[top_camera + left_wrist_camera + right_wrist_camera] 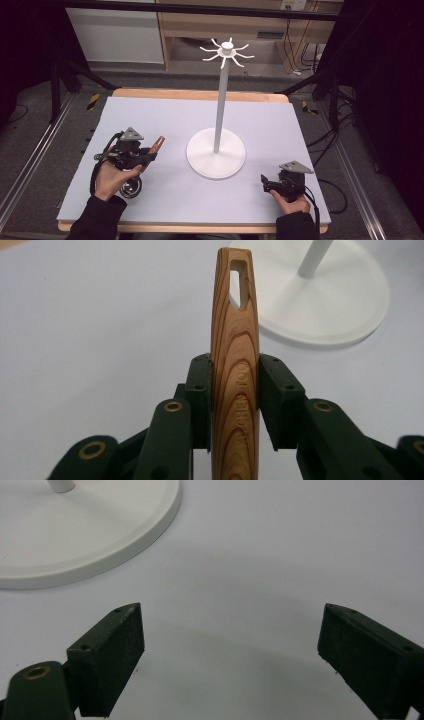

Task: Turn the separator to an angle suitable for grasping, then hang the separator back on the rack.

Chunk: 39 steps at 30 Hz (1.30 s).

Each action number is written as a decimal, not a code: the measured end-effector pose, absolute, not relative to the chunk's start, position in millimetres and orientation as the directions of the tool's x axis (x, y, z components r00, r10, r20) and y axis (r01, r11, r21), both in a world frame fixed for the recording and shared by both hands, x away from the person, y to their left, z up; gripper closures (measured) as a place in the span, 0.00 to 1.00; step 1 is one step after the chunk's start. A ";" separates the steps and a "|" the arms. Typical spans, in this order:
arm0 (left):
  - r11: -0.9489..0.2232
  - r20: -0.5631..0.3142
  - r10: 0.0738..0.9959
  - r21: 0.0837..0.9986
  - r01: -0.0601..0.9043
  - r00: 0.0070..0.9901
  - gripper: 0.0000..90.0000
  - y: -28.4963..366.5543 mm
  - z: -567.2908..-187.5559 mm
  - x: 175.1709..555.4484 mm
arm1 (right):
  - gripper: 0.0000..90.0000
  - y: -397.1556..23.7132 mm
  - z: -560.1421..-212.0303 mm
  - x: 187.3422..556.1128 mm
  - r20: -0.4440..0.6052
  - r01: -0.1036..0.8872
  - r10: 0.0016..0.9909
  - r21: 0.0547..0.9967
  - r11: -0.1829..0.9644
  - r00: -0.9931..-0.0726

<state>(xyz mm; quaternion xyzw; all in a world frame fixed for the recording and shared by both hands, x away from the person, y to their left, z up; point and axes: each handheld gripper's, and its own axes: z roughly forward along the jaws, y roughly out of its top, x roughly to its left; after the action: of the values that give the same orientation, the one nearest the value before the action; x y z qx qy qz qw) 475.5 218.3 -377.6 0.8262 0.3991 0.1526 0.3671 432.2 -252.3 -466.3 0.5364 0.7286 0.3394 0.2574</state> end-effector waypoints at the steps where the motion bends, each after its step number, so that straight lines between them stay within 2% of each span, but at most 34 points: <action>1: -0.412 -0.041 0.772 0.728 0.547 0.635 0.76 218.3 -377.6 475.5 | 0.13 -252.3 -466.3 432.2 -0.011 0.607 0.956 0.771 0.194 -0.292; 8: -0.330 -0.038 0.783 0.820 0.467 0.621 0.76 221.2 -366.8 464.4 | 0.13 -252.3 -465.6 431.9 -0.014 0.604 0.957 0.773 0.194 -0.290; 19: -0.216 -0.055 0.795 0.905 0.366 0.605 0.76 227.6 -354.3 452.5 | 0.13 -252.0 -465.5 431.8 -0.013 0.605 0.957 0.772 0.194 -0.290; 39: -0.124 -0.085 0.793 0.947 0.297 0.603 0.76 230.0 -331.6 452.9 | 0.13 -254.7 -464.0 430.4 -0.016 0.581 0.959 0.793 0.184 -0.282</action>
<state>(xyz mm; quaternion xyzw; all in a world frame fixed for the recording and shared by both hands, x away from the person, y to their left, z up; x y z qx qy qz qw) 452.9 230.0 -331.6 0.7138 0.3819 0.2294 0.5404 430.4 -254.7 -464.0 0.5348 0.7202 0.3496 0.2704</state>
